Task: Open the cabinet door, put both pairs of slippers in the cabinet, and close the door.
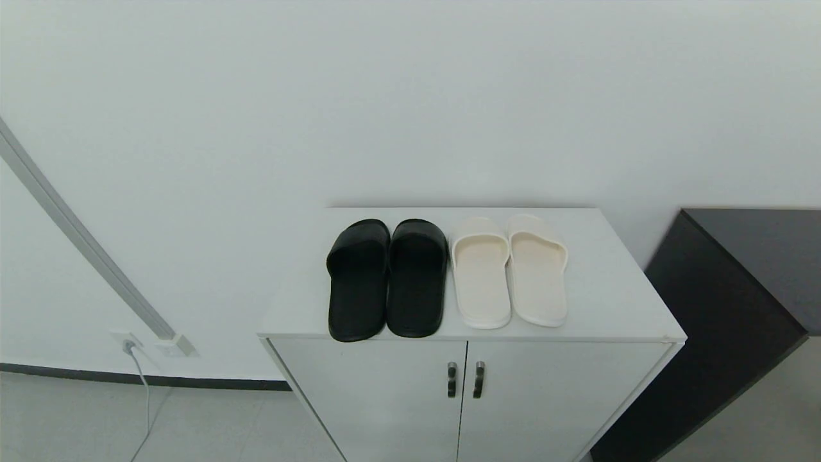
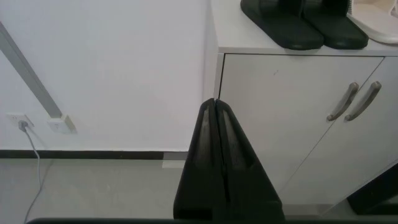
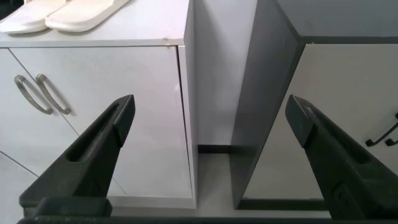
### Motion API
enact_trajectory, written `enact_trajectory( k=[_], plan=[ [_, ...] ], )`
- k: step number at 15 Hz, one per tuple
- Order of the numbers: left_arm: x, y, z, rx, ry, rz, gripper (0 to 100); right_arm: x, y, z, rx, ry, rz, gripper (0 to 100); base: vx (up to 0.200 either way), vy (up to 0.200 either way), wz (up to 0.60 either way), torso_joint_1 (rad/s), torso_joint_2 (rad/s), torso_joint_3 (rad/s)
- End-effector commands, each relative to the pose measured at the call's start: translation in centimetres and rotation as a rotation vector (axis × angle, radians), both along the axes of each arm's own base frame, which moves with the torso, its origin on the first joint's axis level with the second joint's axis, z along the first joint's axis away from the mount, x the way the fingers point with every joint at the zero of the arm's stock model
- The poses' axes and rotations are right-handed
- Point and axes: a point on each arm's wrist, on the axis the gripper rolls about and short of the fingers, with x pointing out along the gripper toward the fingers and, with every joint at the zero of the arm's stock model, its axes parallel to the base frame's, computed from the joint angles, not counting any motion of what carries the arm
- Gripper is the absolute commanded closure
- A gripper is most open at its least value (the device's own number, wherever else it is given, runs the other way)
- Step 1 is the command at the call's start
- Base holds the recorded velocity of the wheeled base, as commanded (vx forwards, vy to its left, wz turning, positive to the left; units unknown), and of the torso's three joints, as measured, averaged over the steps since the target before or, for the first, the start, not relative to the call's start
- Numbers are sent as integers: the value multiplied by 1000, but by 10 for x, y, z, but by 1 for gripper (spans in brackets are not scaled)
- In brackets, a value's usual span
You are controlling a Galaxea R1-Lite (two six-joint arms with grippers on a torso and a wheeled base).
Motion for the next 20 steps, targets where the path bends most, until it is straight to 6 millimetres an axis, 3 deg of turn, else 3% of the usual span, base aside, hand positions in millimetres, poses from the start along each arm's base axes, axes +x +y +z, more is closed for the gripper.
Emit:
enact_trajectory(
  k=[1, 13, 14, 15, 16, 20],
  plan=[
    [0, 0, 0, -1, 0, 1, 100, 0, 0, 0, -1, 2, 0, 0, 0, 0, 0, 0, 0, 0],
    [0, 0, 0, 16, 0, -1, 100, 0, 0, 1, -53, -11, 6, 0, 0, 0, 0, 0, 0, 0],
    [0, 0, 0, 10, 0, -2, 100, -1, 0, 17, -32, -40, 12, 0, 0, 0, 0, 0, 0, 0],
    [0, 0, 0, 13, 0, -1, 100, -9, -1, 72, 74, -142, 41, 0, 0, 0, 0, 0, 0, 0],
    [0, 0, 0, 7, 1, -1, 100, -3, -1, 92, 107, -93, 76, 0, 0, 0, 0, 0, 0, 0],
    [0, 0, 0, 7, 0, -1, 100, 60, 6, 100, 69, 182, 191, 0, 0, 0, 0, 0, 0, 0]
  ],
)
